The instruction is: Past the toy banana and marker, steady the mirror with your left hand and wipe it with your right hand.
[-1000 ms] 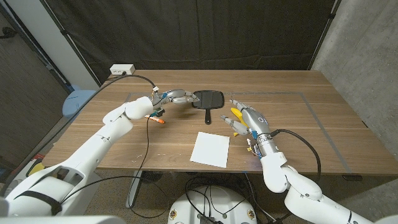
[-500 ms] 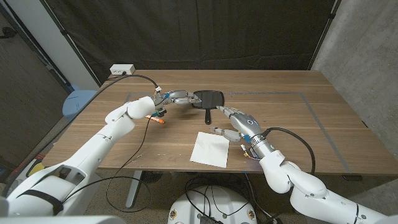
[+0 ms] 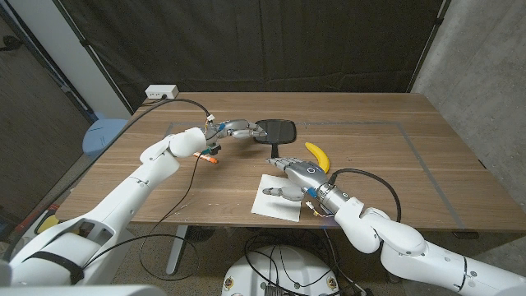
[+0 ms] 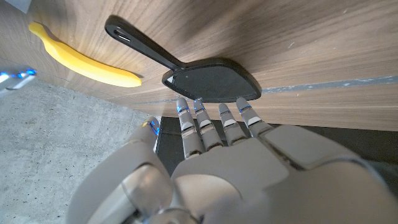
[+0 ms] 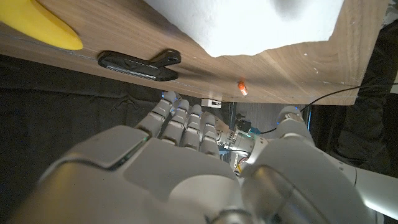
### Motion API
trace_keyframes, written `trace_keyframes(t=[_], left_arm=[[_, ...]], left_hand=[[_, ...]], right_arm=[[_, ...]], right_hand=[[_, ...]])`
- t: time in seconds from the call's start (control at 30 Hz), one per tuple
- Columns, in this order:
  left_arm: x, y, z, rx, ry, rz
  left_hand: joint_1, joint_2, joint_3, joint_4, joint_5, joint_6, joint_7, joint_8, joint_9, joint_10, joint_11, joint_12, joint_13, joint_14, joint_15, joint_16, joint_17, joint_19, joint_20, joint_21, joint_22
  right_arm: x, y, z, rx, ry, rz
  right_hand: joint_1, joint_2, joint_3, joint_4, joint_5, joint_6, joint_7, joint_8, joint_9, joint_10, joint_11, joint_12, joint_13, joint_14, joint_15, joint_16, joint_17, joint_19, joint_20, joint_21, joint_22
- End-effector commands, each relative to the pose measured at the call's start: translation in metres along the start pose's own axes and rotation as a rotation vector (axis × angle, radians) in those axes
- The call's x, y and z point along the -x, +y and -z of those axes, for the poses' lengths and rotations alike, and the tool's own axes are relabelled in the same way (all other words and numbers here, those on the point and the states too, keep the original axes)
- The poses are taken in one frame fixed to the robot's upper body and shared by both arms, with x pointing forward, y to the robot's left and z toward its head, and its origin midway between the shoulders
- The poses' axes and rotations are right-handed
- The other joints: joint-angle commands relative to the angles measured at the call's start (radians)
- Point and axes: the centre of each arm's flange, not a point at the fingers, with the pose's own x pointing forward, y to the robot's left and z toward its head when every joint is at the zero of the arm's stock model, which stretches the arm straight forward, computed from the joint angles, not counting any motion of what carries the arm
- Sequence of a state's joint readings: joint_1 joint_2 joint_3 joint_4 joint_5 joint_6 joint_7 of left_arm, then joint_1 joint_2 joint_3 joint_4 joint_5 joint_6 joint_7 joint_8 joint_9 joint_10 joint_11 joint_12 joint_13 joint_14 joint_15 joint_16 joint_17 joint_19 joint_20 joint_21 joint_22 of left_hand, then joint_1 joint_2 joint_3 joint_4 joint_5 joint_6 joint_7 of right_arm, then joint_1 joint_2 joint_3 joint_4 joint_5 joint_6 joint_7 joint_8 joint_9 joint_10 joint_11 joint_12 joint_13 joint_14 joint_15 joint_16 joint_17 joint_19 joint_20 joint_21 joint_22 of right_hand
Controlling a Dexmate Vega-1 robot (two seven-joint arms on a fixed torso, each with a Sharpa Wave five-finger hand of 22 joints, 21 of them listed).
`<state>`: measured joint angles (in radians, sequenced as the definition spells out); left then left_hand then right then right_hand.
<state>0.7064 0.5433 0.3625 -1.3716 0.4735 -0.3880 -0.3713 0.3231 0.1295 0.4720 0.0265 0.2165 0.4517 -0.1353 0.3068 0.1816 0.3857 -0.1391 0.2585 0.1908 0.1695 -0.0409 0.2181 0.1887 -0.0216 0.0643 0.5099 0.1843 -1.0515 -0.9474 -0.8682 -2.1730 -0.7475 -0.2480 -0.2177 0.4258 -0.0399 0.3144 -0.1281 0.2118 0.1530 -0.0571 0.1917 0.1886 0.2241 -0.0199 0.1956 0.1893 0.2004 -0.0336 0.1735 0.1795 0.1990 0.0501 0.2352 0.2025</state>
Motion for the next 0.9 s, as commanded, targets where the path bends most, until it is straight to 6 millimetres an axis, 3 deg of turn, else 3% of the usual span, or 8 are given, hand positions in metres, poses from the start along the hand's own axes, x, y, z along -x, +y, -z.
trace_keyframes(t=[0.03, 0.73, 0.9], left_arm=[[0.0, -0.003, -0.001, -0.001, 0.001, 0.011], [-0.001, -0.004, -0.003, -0.009, 0.005, 0.019], [-0.003, -0.003, -0.004, -0.01, 0.003, 0.022]], left_hand=[[-0.008, -0.001, -0.001, 0.007, -0.002, -0.005, 0.001, -0.004, 0.001, 0.0, -0.003, -0.003, 0.0, 0.004, -0.051, -0.001, 0.002, 0.001, 0.002, -0.003, 0.004], [-0.017, -0.003, -0.002, 0.018, -0.002, -0.008, 0.0, -0.016, 0.002, -0.011, 0.002, -0.017, 0.001, -0.001, -0.048, -0.007, 0.003, -0.002, 0.004, -0.007, 0.004], [-0.019, -0.004, -0.003, 0.02, -0.001, -0.011, -0.001, -0.02, 0.002, -0.014, 0.0, -0.02, 0.001, -0.003, -0.048, -0.008, 0.003, -0.003, 0.004, -0.009, 0.004]], right_arm=[[-0.005, 0.009, -0.011, 0.111, -0.029, -0.102], [-0.003, 0.03, -0.005, 0.217, 0.041, -0.21], [-0.003, 0.035, -0.001, 0.22, 0.053, -0.232]], right_hand=[[0.007, 0.009, 0.003, -0.004, 0.008, 0.007, -0.008, 0.006, 0.005, -0.004, 0.0, 0.0, 0.002, -0.01, 0.002, 0.0, 0.002, -0.003, -0.003, -0.001, 0.005], [0.024, 0.02, 0.004, -0.008, 0.011, -0.02, -0.004, 0.001, 0.005, -0.023, -0.009, -0.002, 0.002, -0.012, -0.005, 0.006, 0.001, -0.002, -0.012, 0.001, 0.007], [0.035, 0.026, 0.005, -0.01, 0.012, -0.015, -0.003, 0.006, 0.005, -0.021, -0.008, 0.003, 0.002, 0.016, -0.02, 0.018, 0.0, 0.025, -0.023, 0.013, 0.008]])
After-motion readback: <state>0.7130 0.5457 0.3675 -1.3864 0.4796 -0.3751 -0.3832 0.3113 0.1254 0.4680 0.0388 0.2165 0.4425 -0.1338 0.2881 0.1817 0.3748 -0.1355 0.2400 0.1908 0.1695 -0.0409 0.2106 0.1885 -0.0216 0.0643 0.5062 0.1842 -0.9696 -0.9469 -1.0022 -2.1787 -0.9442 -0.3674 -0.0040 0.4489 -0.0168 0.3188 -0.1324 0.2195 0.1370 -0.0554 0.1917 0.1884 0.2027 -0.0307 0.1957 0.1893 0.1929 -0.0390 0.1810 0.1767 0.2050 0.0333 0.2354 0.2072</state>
